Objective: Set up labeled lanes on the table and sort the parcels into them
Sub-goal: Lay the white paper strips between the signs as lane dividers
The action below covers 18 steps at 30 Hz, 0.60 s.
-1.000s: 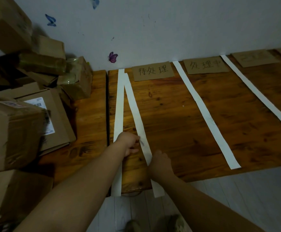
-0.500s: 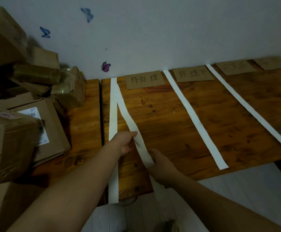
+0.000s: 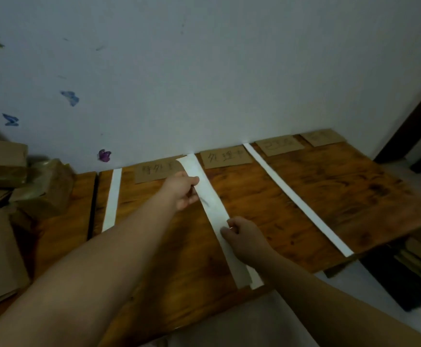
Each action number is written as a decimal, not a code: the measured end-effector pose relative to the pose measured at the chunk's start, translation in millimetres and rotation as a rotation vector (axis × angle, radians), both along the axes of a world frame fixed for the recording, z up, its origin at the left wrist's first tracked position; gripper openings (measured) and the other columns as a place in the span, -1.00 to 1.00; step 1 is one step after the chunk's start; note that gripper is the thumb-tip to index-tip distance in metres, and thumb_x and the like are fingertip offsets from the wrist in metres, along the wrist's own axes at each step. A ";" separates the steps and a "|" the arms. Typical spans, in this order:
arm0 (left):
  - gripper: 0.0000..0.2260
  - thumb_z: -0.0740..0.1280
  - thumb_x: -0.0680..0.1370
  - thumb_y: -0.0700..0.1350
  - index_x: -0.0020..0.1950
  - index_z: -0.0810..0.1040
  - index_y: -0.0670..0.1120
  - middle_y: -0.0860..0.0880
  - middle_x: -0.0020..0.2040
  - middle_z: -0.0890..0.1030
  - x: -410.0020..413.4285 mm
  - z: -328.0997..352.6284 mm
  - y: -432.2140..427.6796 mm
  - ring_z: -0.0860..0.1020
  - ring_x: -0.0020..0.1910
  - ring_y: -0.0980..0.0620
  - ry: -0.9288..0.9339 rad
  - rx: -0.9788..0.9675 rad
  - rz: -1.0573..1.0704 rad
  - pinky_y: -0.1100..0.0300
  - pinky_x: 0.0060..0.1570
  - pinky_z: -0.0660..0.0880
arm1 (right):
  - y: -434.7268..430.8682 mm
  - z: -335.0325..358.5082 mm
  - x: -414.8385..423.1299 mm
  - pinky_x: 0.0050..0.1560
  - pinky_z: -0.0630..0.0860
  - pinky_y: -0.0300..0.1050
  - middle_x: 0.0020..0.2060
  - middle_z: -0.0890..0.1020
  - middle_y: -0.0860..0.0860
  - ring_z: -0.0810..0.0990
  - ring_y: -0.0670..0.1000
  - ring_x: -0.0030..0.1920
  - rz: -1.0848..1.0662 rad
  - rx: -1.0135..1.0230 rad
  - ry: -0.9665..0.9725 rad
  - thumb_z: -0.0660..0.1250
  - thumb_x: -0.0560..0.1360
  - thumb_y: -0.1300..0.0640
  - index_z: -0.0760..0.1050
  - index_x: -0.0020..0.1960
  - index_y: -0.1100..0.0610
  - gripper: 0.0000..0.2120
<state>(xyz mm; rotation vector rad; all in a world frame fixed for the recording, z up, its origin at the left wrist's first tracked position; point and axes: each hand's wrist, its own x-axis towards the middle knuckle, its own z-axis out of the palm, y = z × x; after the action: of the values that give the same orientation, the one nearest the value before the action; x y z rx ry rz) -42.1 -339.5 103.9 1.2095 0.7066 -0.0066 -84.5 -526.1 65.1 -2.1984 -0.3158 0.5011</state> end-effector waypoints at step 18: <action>-0.91 0.27 0.54 -0.31 -0.09 0.48 -0.14 -0.15 -0.04 0.57 259.8 29.1 -233.7 0.57 -0.02 -0.07 -0.081 0.078 -0.145 0.06 -0.18 0.60 | -241.3 -0.6 211.5 -0.17 0.41 -0.29 0.03 0.52 -0.07 0.49 -0.12 -0.07 -0.137 -0.105 0.051 0.25 0.57 0.02 0.42 0.16 0.01 -0.82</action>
<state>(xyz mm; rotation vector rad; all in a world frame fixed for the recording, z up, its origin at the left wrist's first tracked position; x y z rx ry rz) 217.7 -573.2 133.0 1.3269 0.5513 -0.0510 127.0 -767.5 64.5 -2.2853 -0.1125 0.5073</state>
